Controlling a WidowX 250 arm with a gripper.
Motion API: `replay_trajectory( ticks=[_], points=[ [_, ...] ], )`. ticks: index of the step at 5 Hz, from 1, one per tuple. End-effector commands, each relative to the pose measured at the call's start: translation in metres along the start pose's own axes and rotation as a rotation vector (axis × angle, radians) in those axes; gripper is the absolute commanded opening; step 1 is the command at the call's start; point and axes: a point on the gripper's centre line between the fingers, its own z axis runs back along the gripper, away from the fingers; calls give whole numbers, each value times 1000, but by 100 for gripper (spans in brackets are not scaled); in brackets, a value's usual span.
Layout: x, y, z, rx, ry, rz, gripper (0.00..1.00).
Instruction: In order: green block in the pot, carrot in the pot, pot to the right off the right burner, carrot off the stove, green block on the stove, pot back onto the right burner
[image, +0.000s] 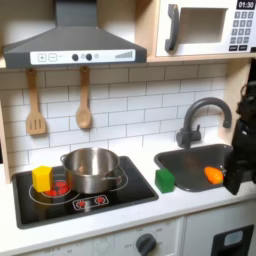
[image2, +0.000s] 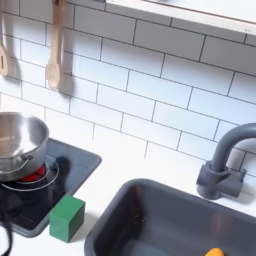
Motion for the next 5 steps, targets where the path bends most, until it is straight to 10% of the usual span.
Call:
replay_trajectory(
  ticks=[1, 5],
  points=[
    [16, 9, 0, 8, 7, 13, 100],
    [61, 19, -6, 18, 12, 13, 100]
  ],
)
